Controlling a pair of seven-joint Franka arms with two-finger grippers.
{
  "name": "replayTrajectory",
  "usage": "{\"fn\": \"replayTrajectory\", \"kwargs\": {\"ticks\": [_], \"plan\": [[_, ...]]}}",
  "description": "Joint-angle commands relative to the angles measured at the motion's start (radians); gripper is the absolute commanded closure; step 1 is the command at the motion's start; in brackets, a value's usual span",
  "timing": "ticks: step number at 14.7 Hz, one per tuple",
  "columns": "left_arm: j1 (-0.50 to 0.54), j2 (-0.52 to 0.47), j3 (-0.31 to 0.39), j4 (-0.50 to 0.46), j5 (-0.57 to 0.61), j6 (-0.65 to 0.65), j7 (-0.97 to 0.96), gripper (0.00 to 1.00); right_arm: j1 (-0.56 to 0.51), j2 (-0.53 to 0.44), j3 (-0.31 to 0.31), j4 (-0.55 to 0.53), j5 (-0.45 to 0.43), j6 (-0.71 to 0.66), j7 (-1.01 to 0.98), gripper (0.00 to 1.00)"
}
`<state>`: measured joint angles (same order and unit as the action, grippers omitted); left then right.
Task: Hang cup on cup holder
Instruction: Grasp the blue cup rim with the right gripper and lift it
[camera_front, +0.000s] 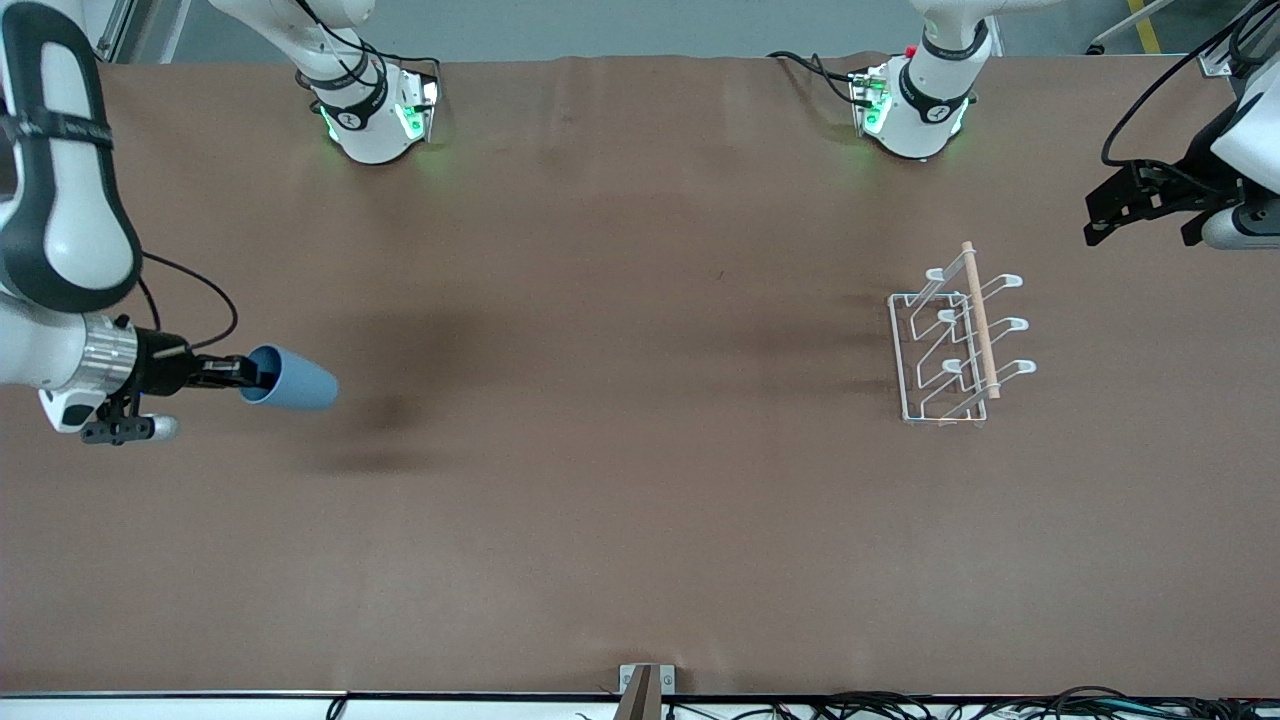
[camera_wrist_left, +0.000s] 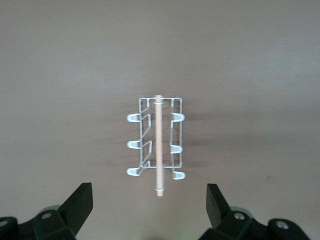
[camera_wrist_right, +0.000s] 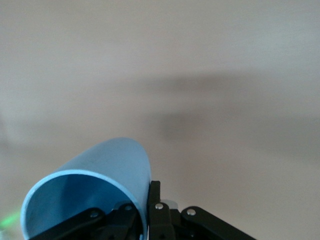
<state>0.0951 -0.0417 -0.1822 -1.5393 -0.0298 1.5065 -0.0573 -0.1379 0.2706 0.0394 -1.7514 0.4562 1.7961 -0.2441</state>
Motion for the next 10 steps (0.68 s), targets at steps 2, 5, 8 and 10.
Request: {"fn": "replayTrajectory", "kwargs": {"ticks": [2, 5, 8, 10], "plan": [[-0.008, 0.032, -0.011, 0.019, -0.229, -0.005, 0.002, 0.0, 0.038, -0.065, 0.005, -0.045, 0.241, -0.102, -0.001, 1.0], [-0.067, 0.034, -0.097, 0.031, -0.243, 0.001, -0.012, 0.0, 0.072, -0.087, 0.007, -0.048, 0.416, -0.181, -0.001, 0.99], [-0.121, 0.049, -0.176, 0.073, -0.243, 0.033, 0.013, 0.0, 0.136, -0.114, 0.007, -0.083, 0.6, -0.199, 0.019, 1.0], [-0.147, 0.049, -0.23, 0.08, -0.243, 0.093, 0.033, 0.0, 0.174, -0.113, 0.007, -0.083, 0.666, -0.208, 0.02, 1.0]]}}
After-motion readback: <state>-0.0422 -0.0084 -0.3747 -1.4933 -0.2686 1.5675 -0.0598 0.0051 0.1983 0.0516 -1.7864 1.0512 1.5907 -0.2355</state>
